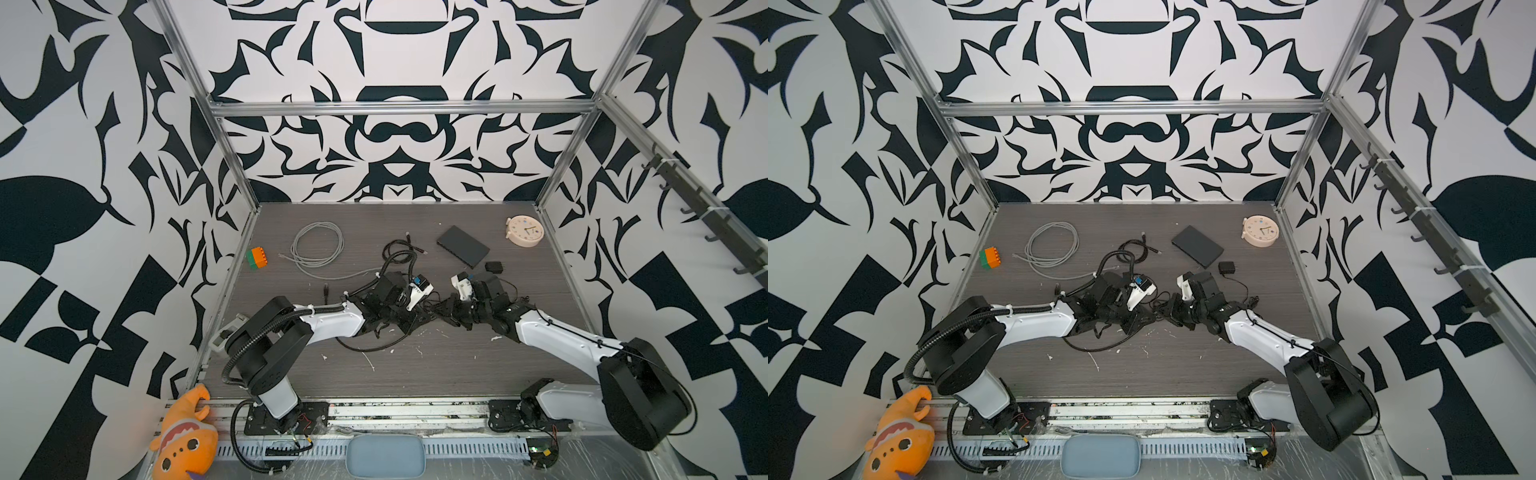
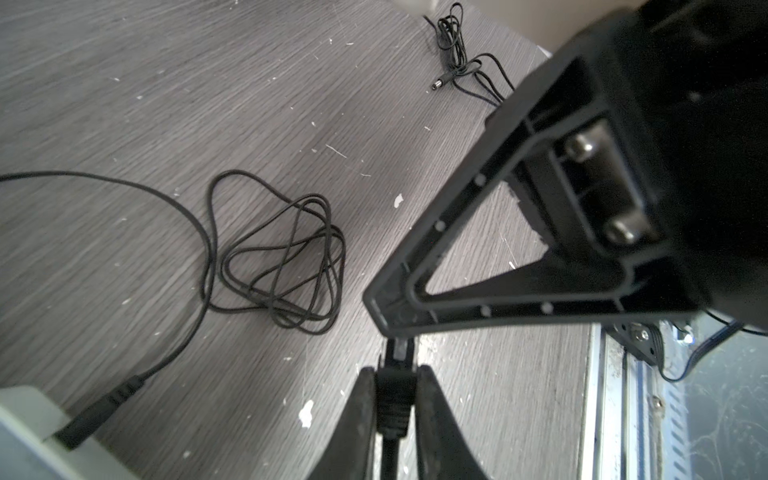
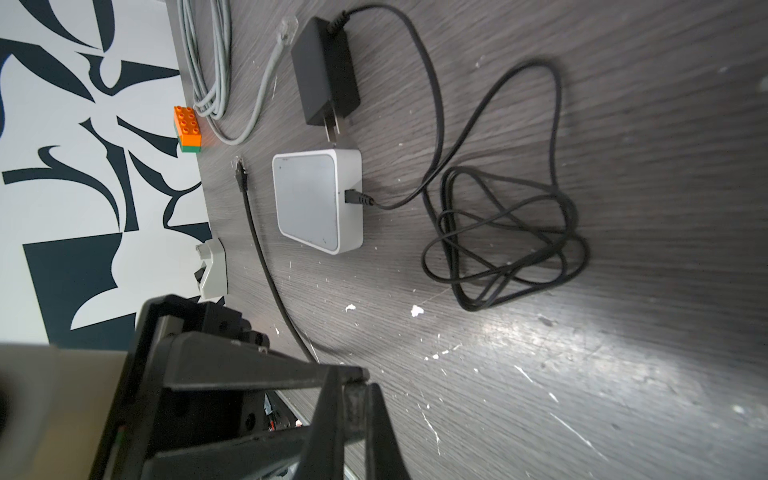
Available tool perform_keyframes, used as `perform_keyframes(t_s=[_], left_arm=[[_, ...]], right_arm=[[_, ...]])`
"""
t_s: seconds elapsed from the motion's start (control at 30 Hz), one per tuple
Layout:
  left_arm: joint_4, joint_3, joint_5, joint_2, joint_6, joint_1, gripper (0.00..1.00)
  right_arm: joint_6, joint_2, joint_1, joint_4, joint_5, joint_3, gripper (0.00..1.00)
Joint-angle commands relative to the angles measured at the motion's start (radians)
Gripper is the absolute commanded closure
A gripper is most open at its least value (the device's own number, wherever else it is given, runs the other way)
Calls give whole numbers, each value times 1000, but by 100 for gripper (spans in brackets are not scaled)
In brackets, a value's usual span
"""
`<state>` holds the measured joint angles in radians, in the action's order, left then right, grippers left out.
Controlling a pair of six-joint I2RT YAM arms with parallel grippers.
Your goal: Insert the plug into the switch port
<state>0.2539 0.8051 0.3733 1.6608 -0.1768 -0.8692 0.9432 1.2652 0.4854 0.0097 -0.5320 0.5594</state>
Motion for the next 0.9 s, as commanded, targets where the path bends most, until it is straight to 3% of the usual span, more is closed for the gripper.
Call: perform_keyframes(t_s=[0.0,0.33,0.87], left_arm=[[71,-34,37,12,-18,5,81],[253,-125,110,24,-84,52,74],[461,-192,169,61,-151,88,84]], right_arm=[[4,0,5,-6,8,35,100],[17,-1,5,-9,-1,37,100],[55,20,5,3,-8,43,100]])
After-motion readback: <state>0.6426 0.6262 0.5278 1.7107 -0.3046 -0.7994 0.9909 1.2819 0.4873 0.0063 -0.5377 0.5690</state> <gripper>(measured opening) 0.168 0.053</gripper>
